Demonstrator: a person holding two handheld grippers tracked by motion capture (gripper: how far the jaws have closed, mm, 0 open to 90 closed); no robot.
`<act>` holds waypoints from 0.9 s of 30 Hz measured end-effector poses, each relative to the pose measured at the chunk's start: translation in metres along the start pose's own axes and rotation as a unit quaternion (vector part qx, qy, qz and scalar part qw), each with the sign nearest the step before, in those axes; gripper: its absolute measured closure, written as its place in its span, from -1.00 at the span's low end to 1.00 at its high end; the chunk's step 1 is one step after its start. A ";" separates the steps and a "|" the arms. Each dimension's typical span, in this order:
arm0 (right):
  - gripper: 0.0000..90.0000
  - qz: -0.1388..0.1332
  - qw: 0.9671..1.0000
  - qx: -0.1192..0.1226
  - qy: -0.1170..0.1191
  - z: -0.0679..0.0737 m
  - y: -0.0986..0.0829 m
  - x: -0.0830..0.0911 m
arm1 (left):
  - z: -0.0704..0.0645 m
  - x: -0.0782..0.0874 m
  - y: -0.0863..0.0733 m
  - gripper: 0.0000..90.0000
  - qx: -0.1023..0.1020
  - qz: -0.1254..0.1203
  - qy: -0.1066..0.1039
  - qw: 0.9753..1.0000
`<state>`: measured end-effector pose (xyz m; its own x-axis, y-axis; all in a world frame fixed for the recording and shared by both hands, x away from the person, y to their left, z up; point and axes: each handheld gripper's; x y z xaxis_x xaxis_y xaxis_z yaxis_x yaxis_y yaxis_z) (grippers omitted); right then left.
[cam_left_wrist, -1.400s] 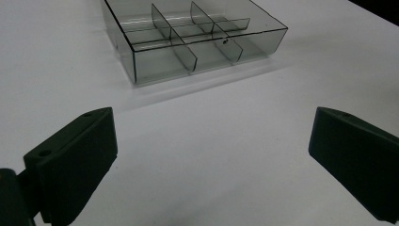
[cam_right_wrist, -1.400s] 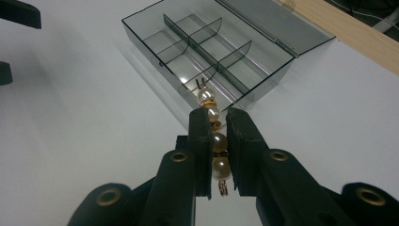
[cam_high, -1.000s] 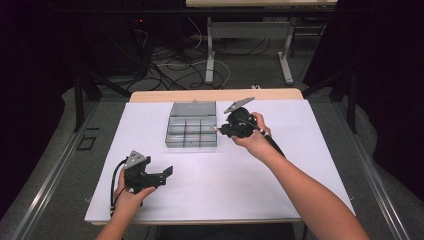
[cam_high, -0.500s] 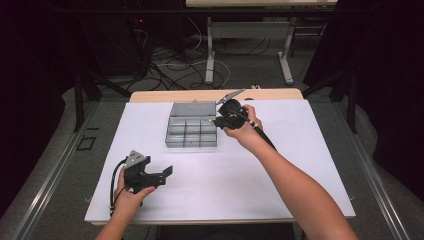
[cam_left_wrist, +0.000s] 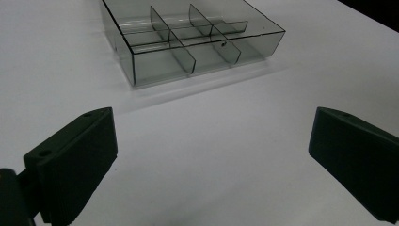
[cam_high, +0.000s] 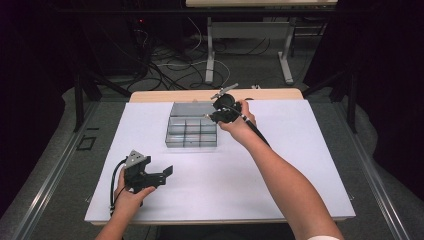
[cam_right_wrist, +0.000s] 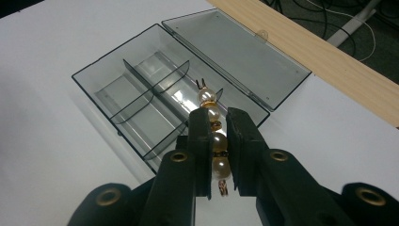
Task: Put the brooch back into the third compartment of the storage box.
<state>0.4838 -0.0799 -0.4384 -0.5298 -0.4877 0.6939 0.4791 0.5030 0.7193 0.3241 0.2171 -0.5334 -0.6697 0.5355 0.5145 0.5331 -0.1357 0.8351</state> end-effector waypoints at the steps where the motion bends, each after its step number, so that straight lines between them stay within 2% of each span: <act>1: 0.80 0.000 1.000 0.000 0.000 0.000 0.000 0.000 | 0.000 0.000 0.000 -0.96 0.000 0.000 0.000 1.000; 3: 0.80 -0.005 1.000 -0.001 0.000 0.000 0.001 -0.004 | 0.000 0.000 0.000 -0.96 0.001 -0.001 -0.001 1.000; 4: 0.80 0.018 1.000 0.004 -0.001 -0.002 0.002 -0.003 | 0.000 0.000 0.000 -0.96 0.001 -0.001 -0.001 1.000; 5: 0.80 0.020 1.000 0.000 -0.002 -0.001 0.002 -0.004 | 0.000 0.000 0.000 -0.96 0.000 -0.001 -0.001 1.000; 6: 0.80 0.000 1.000 0.001 -0.005 -0.001 0.002 -0.008 | 0.000 0.001 0.000 -0.96 0.000 -0.002 -0.002 1.000; 7: 0.80 0.006 1.000 -0.008 -0.005 0.000 0.002 -0.009 | 0.001 0.001 0.001 -0.96 0.000 -0.001 -0.002 1.000; 9: 0.80 0.006 1.000 -0.003 -0.006 0.000 0.002 -0.013 | 0.001 0.001 0.001 -0.96 0.000 -0.003 -0.002 1.000; 13: 0.80 0.033 0.999 0.007 -0.006 0.000 0.004 -0.016 | 0.001 0.002 0.001 -0.96 0.001 -0.003 -0.003 1.000; 14: 0.80 -0.006 1.000 -0.004 -0.007 0.001 0.002 -0.022 | 0.001 0.002 0.001 -0.96 0.001 -0.003 -0.003 1.000; 15: 0.80 0.015 1.000 -0.007 -0.007 0.002 0.003 -0.021 | 0.002 0.002 0.001 -0.96 0.001 -0.004 -0.003 1.000; 16: 0.80 0.017 1.000 0.001 -0.010 0.001 0.003 -0.023 | 0.002 0.002 0.001 -0.96 0.001 -0.004 -0.003 1.000; 18: 0.80 0.019 1.000 -0.010 -0.009 0.002 0.003 -0.026 | 0.002 0.002 0.001 -0.96 0.001 -0.004 -0.003 1.000; 19: 0.80 0.019 1.000 -0.006 -0.007 0.001 0.003 -0.027 | 0.002 0.002 0.001 -0.96 0.002 -0.005 -0.003 1.000; 20: 0.80 0.032 0.999 -0.007 -0.013 0.000 0.003 -0.027 | 0.002 0.002 0.001 -0.96 0.002 -0.005 -0.003 1.000; 21: 0.80 0.030 0.999 -0.005 -0.012 0.000 0.003 -0.029 | 0.002 0.002 0.001 -0.96 0.002 -0.005 -0.003 1.000; 22: 0.80 0.013 1.000 -0.005 -0.011 -0.001 0.002 -0.033 | 0.002 0.002 0.001 -0.96 0.002 -0.005 -0.004 1.000; 23: 0.80 0.042 0.999 -0.006 -0.012 -0.001 0.003 -0.030 | 0.002 0.002 0.001 -0.96 0.002 -0.005 -0.004 1.000; 24: 0.80 0.018 1.000 -0.014 -0.013 -0.001 0.001 -0.035 | 0.002 0.002 0.001 -0.96 0.002 -0.005 -0.004 1.000; 25: 0.80 0.026 1.000 -0.008 -0.016 -0.003 0.002 -0.035 | 0.002 0.002 0.001 -0.96 0.002 -0.005 -0.004 1.000; 26: 0.80 0.038 0.999 -0.012 -0.017 -0.003 0.002 -0.035 | 0.002 0.002 0.001 -0.96 0.002 -0.005 -0.004 1.000; 27: 0.80 0.035 0.999 -0.006 -0.016 -0.004 0.001 -0.037 | 0.002 0.002 0.001 -0.96 0.002 -0.005 -0.004 1.000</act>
<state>0.5070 -0.0645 -0.4629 -0.5163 -0.4282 0.7417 0.5242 0.5268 0.6691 0.3242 0.2201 -0.5318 -0.6707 0.5435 0.5047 0.5284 -0.1274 0.8394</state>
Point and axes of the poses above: each handheld gripper's, and its own axes: x roughly backward along the jaws, y roughly out of its top, z roughly to its left
